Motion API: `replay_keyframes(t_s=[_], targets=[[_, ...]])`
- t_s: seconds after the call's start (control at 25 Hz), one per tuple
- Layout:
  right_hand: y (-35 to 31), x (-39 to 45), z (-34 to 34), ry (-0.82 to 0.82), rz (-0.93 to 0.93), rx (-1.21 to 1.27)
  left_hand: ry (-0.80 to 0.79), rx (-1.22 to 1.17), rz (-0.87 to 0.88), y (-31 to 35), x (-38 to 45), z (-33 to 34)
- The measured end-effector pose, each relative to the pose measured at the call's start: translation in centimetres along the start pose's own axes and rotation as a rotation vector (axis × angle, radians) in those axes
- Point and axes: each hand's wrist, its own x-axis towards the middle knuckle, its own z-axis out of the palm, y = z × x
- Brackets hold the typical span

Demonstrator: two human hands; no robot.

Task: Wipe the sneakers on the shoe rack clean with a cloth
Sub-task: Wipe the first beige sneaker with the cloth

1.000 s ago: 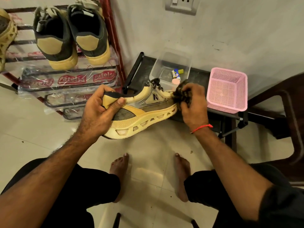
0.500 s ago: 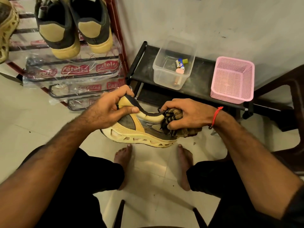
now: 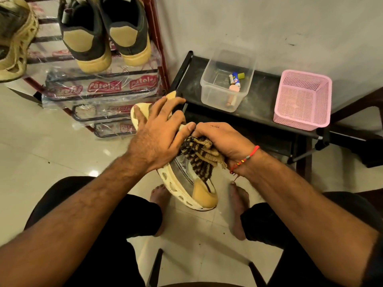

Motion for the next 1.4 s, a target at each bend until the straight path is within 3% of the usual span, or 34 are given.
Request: replay_keyframes(t_s=[0.12, 0.24, 0.28, 0.36, 0.44, 0.64, 0.68, 0.8, 0.88, 0.96, 1.16, 1.24, 1.4], targets=[[-0.1, -0.3, 0.1, -0.061, 0.033, 0.114, 0.28, -0.261, 0.003, -0.6, 0.4, 0.9], [-0.3, 0.1, -0.7, -0.028, -0.112, 0.185, 0.409, -0.446, -0.149, -1.5, 0.9, 1.6], [-0.4, 0.1, -1.1, 0.008, -0.215, 0.099, 0.43, -0.469, -0.187, -1.8, 0.9, 1.7], [-0.3, -0.1, -1.7, 0.108, -0.471, -0.35, 0.471, -0.49, -0.232, -2.5, 1.2, 1.6], [0.3, -0.8, -0.8, 0.093, -0.648, -0.719, 0.504, -0.507, -0.258, -3.0, 1.4, 1.3], [2.8, -2.5, 3.0, -0.326, -0.894, -0.999, 0.537, -0.482, -0.349, -4.6, 1.7, 0.6], [2.6, -2.2, 2.5, -0.31, -0.92, -1.016, 0.536, -0.482, -0.35, -4.7, 1.6, 0.6], [1.9, 0.0, -0.2, 0.02, -0.872, -0.929, 0.544, -0.52, -0.335, -4.4, 1.7, 0.5], [1.8, 0.6, -1.0, 0.112, -0.804, -0.883, 0.57, -0.541, -0.351, -4.1, 1.8, 0.4], [2.3, -0.1, 0.1, 0.018, -0.818, -0.867, 0.599, -0.544, -0.366, -4.0, 1.9, 0.2], [2.9, -2.8, 3.7, -0.532, -0.949, -0.916, 0.63, -0.586, -0.473, -5.2, 1.7, 0.0], [1.8, -2.3, 2.2, -0.478, -0.982, -0.914, 0.64, -0.718, -0.526, -5.6, 1.8, -0.2], [0.8, -0.8, -1.1, -0.06, -0.961, -0.8, 0.608, -0.971, -0.578, -5.5, 2.0, -0.6]])
